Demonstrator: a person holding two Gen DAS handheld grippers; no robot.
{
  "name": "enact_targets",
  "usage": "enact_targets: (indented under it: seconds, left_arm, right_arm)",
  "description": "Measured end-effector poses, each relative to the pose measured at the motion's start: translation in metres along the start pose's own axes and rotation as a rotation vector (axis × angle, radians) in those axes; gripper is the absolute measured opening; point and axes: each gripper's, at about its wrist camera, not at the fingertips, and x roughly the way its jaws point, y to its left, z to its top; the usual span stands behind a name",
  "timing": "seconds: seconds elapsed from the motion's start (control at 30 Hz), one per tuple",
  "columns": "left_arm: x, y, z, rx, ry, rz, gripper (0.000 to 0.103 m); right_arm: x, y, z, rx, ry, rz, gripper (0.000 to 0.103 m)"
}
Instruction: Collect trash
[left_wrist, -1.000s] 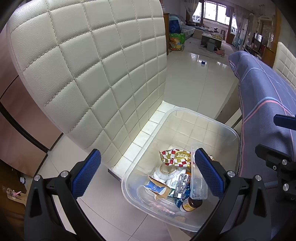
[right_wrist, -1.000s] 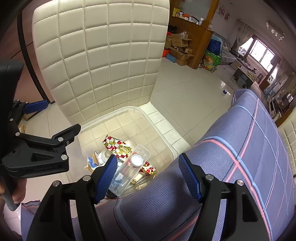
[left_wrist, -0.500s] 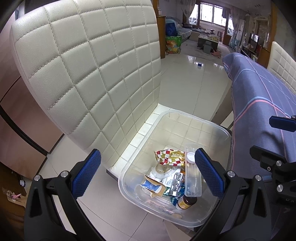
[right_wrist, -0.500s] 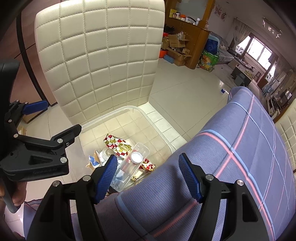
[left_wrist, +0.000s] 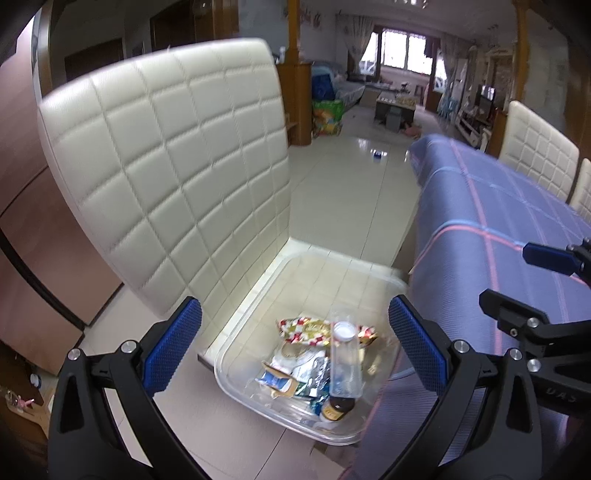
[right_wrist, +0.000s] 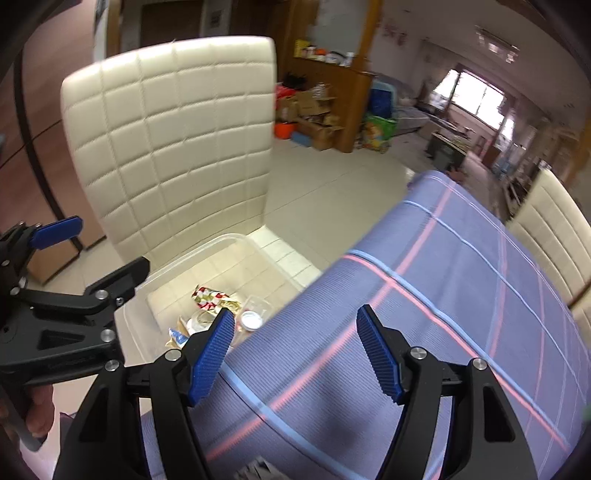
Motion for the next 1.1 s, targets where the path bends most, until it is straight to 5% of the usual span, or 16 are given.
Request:
enact_targets:
  seconds: [0.53, 1.1]
  left_arm:
    - [-0.077, -0.082, 0.002, 0.046, -0.080, -0.045, 0.100]
    - [-0.146, -0.118, 0.013, 0.058, -0.211, -0.160, 0.100]
  right_arm:
    - [-0.107, -0.070, -0.045, 0.287, -0.142, -0.189, 0.067]
    - [-0.180, -0.101, -0.072, 0.358, -0.248, -0.310, 0.067]
